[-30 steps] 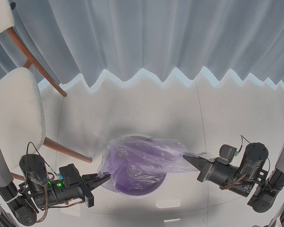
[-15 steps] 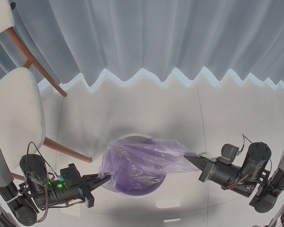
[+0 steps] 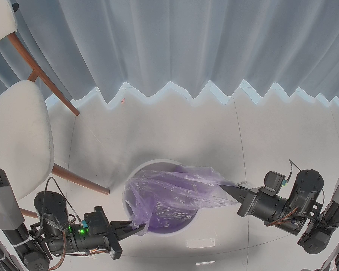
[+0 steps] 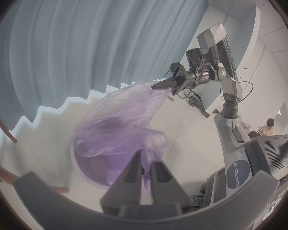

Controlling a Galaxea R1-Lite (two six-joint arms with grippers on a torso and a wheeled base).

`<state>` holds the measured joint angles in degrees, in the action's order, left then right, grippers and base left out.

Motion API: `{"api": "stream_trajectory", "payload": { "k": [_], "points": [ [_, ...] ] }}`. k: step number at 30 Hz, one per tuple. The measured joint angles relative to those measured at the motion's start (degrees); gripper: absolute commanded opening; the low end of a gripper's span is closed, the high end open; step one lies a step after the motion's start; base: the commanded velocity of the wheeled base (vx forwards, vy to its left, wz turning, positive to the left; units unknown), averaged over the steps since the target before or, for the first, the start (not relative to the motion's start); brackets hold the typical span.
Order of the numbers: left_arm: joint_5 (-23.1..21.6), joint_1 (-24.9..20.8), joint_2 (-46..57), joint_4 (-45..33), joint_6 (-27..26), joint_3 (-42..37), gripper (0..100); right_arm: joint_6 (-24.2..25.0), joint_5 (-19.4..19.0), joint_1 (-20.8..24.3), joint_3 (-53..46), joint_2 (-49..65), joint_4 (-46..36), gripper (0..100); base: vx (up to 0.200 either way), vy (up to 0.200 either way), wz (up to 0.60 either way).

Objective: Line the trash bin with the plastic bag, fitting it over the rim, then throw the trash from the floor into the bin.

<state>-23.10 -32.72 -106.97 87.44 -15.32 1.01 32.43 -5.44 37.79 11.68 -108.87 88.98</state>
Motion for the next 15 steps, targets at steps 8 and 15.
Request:
{"api": "stream_trajectory", "payload": {
  "k": [8,15],
  "points": [
    [0.1,0.5,0.9,-2.3,-1.3,0.0,100,0.0,0.0,-0.2,0.0,0.0,0.0,0,0.0,0.0,0.0],
    [0.4,4.7,7.6,-0.2,6.4,0.0,100,0.0,0.0,-0.3,0.1,0.1,0.0,0,0.0,0.0,0.0]
  ]
}}
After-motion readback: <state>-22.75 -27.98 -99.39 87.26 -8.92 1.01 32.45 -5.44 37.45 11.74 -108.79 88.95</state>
